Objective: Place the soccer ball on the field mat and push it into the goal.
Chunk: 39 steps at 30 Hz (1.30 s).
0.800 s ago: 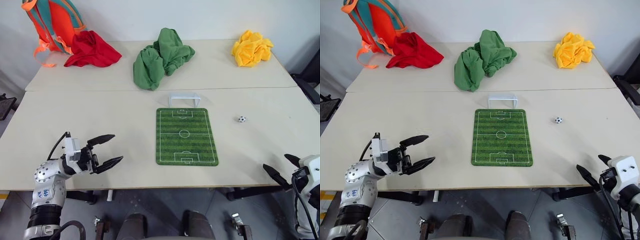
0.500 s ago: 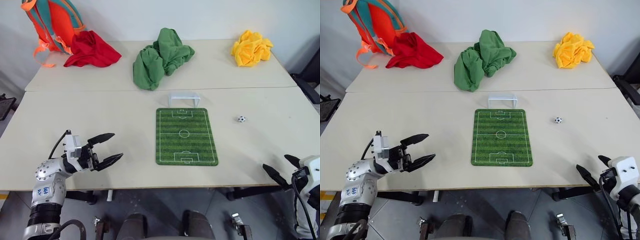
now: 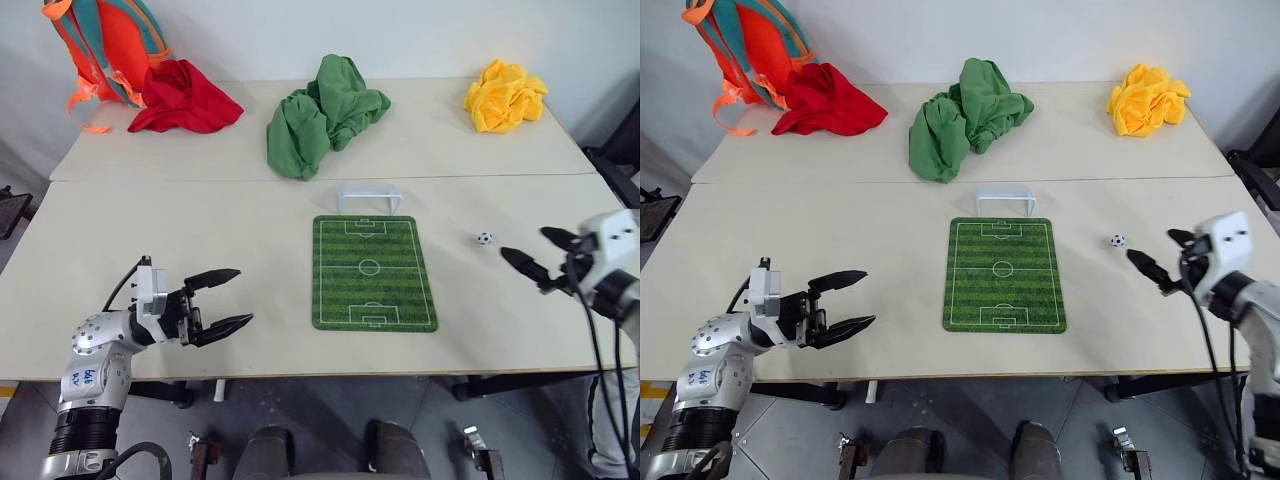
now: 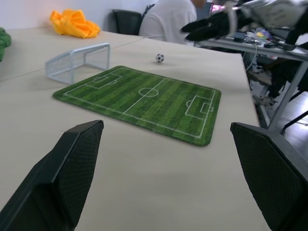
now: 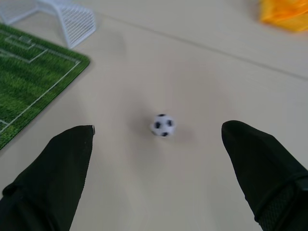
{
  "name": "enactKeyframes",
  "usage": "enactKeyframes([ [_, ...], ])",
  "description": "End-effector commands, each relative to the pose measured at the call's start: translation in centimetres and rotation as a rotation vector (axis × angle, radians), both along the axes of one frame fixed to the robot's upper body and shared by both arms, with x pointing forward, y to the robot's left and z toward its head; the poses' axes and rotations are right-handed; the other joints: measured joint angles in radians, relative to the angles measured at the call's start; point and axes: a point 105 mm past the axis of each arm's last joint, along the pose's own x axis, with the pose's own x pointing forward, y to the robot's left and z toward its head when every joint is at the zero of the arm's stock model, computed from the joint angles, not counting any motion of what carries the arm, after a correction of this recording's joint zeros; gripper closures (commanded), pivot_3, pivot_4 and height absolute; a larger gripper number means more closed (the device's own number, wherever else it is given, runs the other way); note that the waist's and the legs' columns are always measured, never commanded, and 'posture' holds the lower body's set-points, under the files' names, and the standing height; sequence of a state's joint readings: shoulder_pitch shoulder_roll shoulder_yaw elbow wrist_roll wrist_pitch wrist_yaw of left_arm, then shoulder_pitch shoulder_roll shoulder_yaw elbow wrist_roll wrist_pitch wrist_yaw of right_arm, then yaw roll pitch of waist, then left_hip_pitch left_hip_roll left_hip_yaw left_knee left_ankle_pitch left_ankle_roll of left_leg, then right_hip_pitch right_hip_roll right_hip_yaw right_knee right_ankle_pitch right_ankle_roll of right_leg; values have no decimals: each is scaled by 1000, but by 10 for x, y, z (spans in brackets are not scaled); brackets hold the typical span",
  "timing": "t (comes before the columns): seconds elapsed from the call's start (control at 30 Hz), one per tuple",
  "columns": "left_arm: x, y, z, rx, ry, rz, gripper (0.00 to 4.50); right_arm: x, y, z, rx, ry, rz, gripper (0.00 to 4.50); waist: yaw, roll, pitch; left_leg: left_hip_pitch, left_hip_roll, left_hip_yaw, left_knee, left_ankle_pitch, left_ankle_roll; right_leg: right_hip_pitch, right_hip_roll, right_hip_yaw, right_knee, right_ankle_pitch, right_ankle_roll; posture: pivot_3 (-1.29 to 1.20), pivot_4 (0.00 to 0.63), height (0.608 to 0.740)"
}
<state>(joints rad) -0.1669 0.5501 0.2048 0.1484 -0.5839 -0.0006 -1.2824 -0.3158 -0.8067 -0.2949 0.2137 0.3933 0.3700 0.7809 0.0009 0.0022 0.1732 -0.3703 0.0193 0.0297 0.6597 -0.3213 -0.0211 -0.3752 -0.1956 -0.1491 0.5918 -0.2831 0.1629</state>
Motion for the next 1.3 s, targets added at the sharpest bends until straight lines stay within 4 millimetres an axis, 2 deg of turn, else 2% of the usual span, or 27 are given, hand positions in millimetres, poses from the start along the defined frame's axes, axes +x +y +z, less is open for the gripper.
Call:
enactKeyframes([
  [0.03, -5, -3, 9, -4, -41, -12, 0, 19, 4, 0, -17, -5, 13, 53, -4, 0, 0, 0, 0, 0, 0, 0, 0, 0, 0, 0, 0, 0, 0, 0, 150, 740],
  [0.17, -10, -1, 9, -1, -42, 7, 0, 43, 11, 1, 10, -13, 13, 53, -8, 0, 0, 0, 0, 1, 0, 0, 0, 0, 0, 0, 0, 0, 0, 0, 150, 740],
  [0.3, -18, 2, 7, 7, -37, 38, 0, 60, 16, -6, 17, 5, 7, 53, -19, 0, 1, 1, 1, 1, 0, 0, 0, 0, 0, 0, 1, 0, 0, 0, 150, 740],
  [0.47, -24, 4, 6, 13, -36, 66, 0, 69, 21, -21, 30, 56, 5, 53, -21, 0, 1, 0, 0, 1, 0, 0, 0, 0, 0, 0, 1, 0, 0, 0, 150, 740],
  [0.6, -24, 6, 7, 12, -39, 82, 0, 70, 20, -26, 37, 70, -1, 53, -27, 0, 1, 0, 1, 1, 0, 0, 0, 0, 0, 0, 1, 0, 0, 0, 150, 740],
  [0.73, -25, 7, 7, 15, -43, 98, 0, 67, 14, -28, 43, 65, -19, 844, -29, 0, 1, 1, 1, 1, 0, 0, 0, 0, 0, 0, 1, 0, 0, 0, 150, 740],
  [0.9, -24, 6, 6, 14, -41, 99, 0, 63, 10, -33, 42, 65, -31, 2522, -28, 0, 1, 1, 1, 1, 1, 0, 0, 0, 0, 0, 1, 0, 0, 0, 150, 740],
  [1.0, -22, 4, 5, 9, -41, 89, 0, 63, 10, -28, 46, 47, -29, 3472, -28, 0, 1, 1, 1, 1, 1, 0, 0, 0, 0, 0, 1, 0, 0, 0, 150, 740],
  [1.03, -21, 4, 5, 8, -42, 85, 0, 63, 11, -25, 44, 35, -25, 3658, -27, 0, 1, 1, 1, 1, 1, 0, 0, 0, 0, 0, 1, 0, 0, 0, 150, 740],
  [1.2, -17, 2, 4, 4, -44, 69, 0, 63, 29, 8, 26, -66, 51, 3654, -28, 1, 1, 0, 1, 1, 1, 0, 0, 0, 0, 0, 1, 0, 0, 0, 150, 740],
  [1.3, -10, -1, 3, 2, -46, 47, 0, 57, 61, 28, -8, -69, 174, 3654, -29, 2, 2, 1, 1, 1, 1, 0, 0, -1, 0, 0, 1, 0, 0, 0, 150, 740],
])
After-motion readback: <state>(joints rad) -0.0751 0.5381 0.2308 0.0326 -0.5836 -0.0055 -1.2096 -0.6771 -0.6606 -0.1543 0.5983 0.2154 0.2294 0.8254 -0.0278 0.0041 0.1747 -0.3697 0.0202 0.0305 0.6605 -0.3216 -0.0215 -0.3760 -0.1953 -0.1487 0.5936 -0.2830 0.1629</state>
